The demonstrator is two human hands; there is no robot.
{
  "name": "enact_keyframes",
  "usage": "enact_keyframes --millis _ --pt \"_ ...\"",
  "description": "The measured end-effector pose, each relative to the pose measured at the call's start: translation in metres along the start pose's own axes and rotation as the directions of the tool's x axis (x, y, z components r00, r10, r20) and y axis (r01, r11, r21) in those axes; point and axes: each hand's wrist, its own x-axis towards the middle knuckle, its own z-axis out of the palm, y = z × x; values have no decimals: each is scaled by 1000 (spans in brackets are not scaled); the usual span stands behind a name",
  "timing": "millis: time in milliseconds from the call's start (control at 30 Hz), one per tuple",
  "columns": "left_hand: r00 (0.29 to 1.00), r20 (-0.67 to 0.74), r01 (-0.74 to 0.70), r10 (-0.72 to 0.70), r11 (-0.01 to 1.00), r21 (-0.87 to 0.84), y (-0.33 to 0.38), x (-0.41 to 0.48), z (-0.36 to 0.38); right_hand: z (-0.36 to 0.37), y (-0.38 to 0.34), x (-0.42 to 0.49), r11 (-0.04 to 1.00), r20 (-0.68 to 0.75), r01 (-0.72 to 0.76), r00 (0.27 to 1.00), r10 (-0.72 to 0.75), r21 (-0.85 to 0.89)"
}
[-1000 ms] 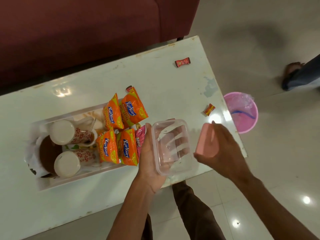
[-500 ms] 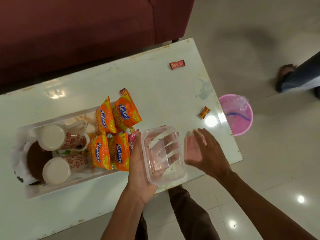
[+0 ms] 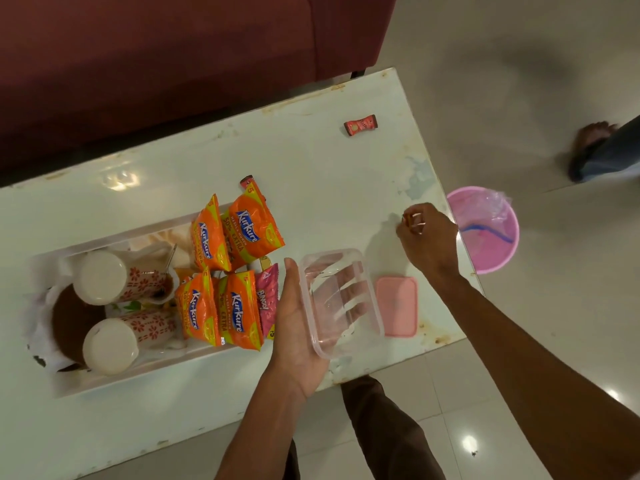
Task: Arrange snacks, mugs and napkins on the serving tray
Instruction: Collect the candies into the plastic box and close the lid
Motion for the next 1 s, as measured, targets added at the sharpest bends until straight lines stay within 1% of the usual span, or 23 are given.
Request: enact_keyframes --millis 67,100,133,167,200,233,267,300,333,367,400,433,533,600,667,733,800,900,933,1000 --pt "1000 -26 -10 11 999 33 2 4 1 -22 -32 -19 961 -14 115 993 -115 253" --pt "999 -44 -26 27 999 41 4 6 1 -36 -49 -32 920 -5 183 981 -193 347" --pt "997 -62 -37 39 999 38 5 7 2 -50 -66 -46 884 21 255 958 -285 391" --pt "996 -77 -39 41 999 31 7 9 3 -62 -80 -60 863 59 329 924 -378 384" --pt "995 -88 -35 37 999 30 8 10 5 -72 -91 -73 854 116 398 882 -457 336" --pt "995 -96 -29 33 999 40 8 11 7 -78 -100 -83 850 193 451 840 -507 273" --pt "994 -104 -23 28 998 53 8 11 9 -79 -107 -91 851 277 481 805 -524 212" --pt "994 -103 -15 21 998 57 8 11 12 -77 -112 -95 853 351 496 779 -520 163" --pt "995 -99 -11 16 998 55 8 11 15 -74 -115 -96 851 396 510 760 -514 127" --pt "996 -88 -12 17 999 53 9 11 16 -73 -118 -92 846 406 523 753 -517 108" --pt "997 -74 -16 20 998 53 10 12 17 -72 -120 -85 841 379 529 759 -529 114" --pt "998 -59 -20 23 999 50 12 12 17 -73 -120 -74 840 322 526 778 -539 136" --pt "999 -31 -20 21 999 26 19 12 16 -69 -112 -25 860 112 486 856 -505 156" --pt "1000 -19 -17 17 1000 13 22 11 14 -56 -105 14 884 33 462 885 -465 73" --pt "1000 -18 -16 16 1000 -14 24 13 12 -35 -99 56 889 4 455 891 -455 -48" --pt "1000 -13 -15 15 999 -49 25 15 11 -13 -94 94 875 43 456 889 -456 -162" --pt "1000 -10 -5 4 997 -83 25 16 11 9 -90 124 852 131 467 884 -448 -237" --pt "999 -25 18 -21 992 -128 26 20 9 37 -86 154 789 239 518 855 -461 -329" --pt "999 -10 32 -33 990 -137 27 20 10 44 -85 158 768 241 529 848 -471 -361" --pt "999 -1 42 -43 989 -141 27 22 8 54 -83 162 726 190 529 845 -500 -439"
